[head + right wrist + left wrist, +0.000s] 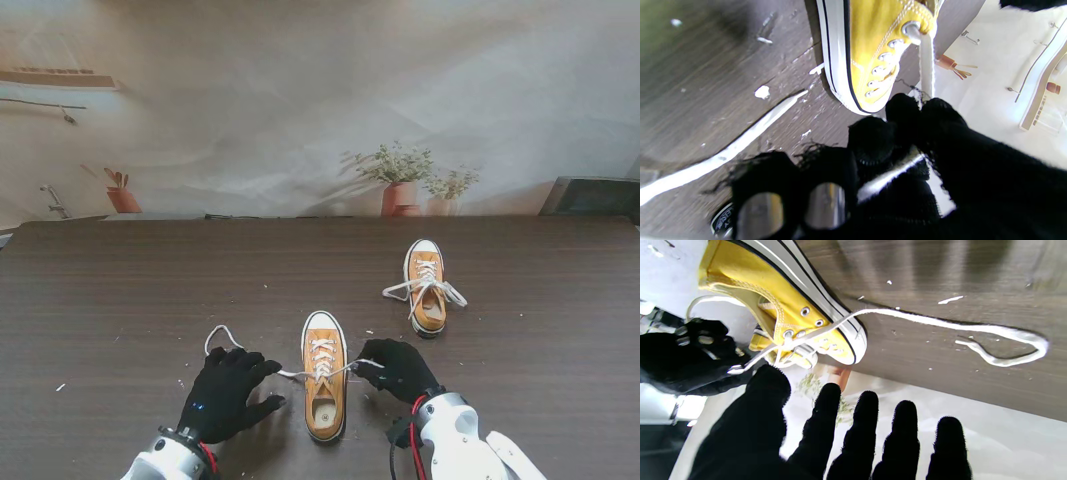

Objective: Tie the shoelaces into a bow on the shoes

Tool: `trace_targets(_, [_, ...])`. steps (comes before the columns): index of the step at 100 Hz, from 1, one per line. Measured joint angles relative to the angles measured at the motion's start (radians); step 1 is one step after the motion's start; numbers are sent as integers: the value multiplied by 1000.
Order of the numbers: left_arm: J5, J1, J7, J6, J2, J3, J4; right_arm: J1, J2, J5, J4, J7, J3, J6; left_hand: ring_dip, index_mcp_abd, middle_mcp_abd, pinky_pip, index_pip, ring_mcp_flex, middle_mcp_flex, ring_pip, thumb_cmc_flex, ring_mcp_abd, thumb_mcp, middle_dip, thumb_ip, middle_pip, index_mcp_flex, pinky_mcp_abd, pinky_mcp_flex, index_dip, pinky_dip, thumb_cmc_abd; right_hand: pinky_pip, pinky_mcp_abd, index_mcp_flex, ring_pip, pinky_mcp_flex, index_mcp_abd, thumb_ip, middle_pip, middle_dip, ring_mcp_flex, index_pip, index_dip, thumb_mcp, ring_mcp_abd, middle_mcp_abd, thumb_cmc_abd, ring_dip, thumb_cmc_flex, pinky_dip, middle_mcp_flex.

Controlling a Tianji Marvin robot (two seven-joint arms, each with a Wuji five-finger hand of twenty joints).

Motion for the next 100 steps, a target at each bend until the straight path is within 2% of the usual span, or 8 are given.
trace_targets(14, [63, -75, -81, 184, 12, 96, -17, -21, 17, 2, -30, 68, 23, 1, 0, 0, -3, 0, -16, -48, -35, 59, 19, -5, -17, 0, 10, -1, -3, -2, 0, 0, 3, -41, 1, -4, 0, 4, 7, 0, 0, 22, 12, 1, 0, -10, 0, 0, -11, 0, 12, 0, 16, 10])
trace_targets(22, [104, -135, -133, 225, 17, 140, -10, -21, 22, 13, -31, 69, 23, 1, -13, 0, -3, 0, -18, -62, -46, 97, 17, -7, -8, 0, 10, -1, -4, -2, 1, 0, 7, -102, 2, -4, 0, 4, 7, 0, 0, 23, 22, 1, 0, -11, 0, 0, -11, 0, 13, 0, 16, 10])
trace_targets(32, [121, -220, -144, 260, 22, 202, 22, -21, 25, 19, -33, 80, 24, 1, -22, 0, -28, 12, 0, -61, -44, 134, 3, -26, 86, 0, 10, 7, -2, -4, 32, 15, 17, -173, 2, -4, 0, 4, 7, 0, 0, 23, 23, 1, 0, -11, 0, 0, -12, 0, 23, 0, 16, 10])
trace_targets(42, [133, -284, -195, 310, 23, 243, 46, -25, 25, 19, -38, 89, 33, 0, -23, 0, -28, 32, 48, -59, -21, 158, 2, -28, 125, 0, 2, 24, 25, -4, 55, 36, 23, -200, 2, -4, 0, 4, 8, 0, 0, 23, 23, 1, 0, -11, -1, 0, -12, 0, 23, 0, 16, 11])
trace_targets(53, [136, -340, -233, 367, 25, 293, 78, -32, 25, 19, -42, 85, 41, -1, -23, 0, -28, 205, 65, -44, -9, 173, -27, -29, 172, 0, -29, 37, 31, -4, 29, 39, 23, -234, 2, -4, 0, 4, 8, 0, 0, 23, 23, 1, 0, -11, -1, 0, -12, 0, 23, 0, 16, 11])
trace_targets(56, [138, -353, -238, 377, 25, 305, 88, -33, 25, 20, -43, 84, 43, -1, -24, 0, -28, 285, 83, -44, -5, 173, -40, -29, 176, 0, -30, 36, 41, -4, 1, 39, -3, -235, 2, -4, 0, 4, 8, 0, 0, 23, 23, 1, 0, -11, -13, 0, -12, 0, 24, 0, 16, 11])
trace_targets(69, [119, -404, -234, 398, 25, 350, 145, -38, 25, 31, -45, 83, 50, 0, -24, -1, -28, 532, 103, -32, 10, 194, -35, -30, 195, 1, -38, 46, 60, -4, -62, 53, -128, -246, 2, -4, 0, 4, 8, 0, 0, 23, 23, 1, 0, -19, -12, 0, -12, 0, 24, 1, 16, 11])
trace_targets(100, [-15, -510, -109, 442, 7, 460, 305, -42, 25, 48, -51, 89, 55, 4, -24, 4, -28, 647, 213, 6, 51, 249, -31, -30, 233, 23, -41, 78, 99, -4, -61, 88, -177, -263, 3, -4, 0, 4, 8, 0, 0, 23, 25, 1, 1, -20, -12, 0, -12, 0, 24, 1, 16, 11])
